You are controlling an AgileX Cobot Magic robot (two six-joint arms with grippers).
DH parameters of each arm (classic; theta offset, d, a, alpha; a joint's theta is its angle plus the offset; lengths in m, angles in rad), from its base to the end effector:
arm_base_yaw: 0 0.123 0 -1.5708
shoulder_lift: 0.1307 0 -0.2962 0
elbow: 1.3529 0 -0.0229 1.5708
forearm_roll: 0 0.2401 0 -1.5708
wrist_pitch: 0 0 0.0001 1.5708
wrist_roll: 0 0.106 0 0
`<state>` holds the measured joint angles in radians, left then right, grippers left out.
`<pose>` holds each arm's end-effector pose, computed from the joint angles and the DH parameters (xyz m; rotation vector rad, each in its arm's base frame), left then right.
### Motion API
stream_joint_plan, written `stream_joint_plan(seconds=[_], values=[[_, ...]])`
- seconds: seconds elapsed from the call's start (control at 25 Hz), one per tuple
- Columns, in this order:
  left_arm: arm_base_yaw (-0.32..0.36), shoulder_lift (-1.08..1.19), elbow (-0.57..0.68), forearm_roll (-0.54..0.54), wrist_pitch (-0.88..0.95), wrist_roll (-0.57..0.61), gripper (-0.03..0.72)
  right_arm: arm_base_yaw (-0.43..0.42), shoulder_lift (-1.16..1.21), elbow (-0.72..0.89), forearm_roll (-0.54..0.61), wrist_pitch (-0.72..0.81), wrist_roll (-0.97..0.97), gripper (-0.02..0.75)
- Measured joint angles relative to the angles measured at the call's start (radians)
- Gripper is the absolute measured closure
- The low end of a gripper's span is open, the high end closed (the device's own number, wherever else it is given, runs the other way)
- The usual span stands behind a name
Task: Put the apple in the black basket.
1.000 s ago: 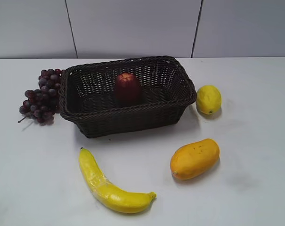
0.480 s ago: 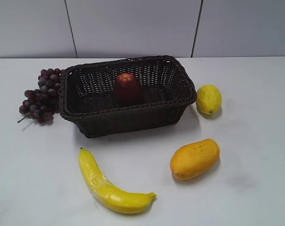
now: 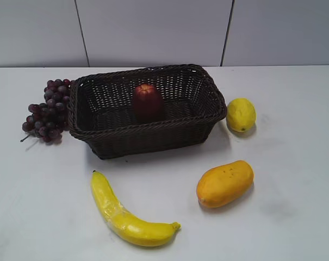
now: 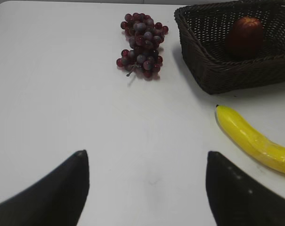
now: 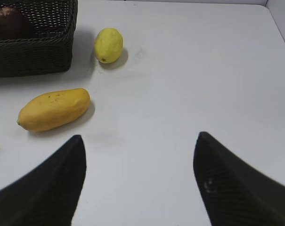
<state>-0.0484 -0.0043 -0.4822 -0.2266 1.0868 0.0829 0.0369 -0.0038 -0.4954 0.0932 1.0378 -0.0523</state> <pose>-0.0146 -0.0204 0.2598 0.1481 2.0665 -0.2519 -0.0117 0.0081 0.2664 -0.0930 2.0181 0.1014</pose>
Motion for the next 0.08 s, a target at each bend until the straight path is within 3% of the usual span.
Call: stream_joint_plan(seconds=[0.08], values=[[0.0, 0.0, 0.0, 0.0, 0.0, 0.0, 0.111, 0.0, 0.0, 0.0, 0.0, 0.0, 0.0, 0.201]])
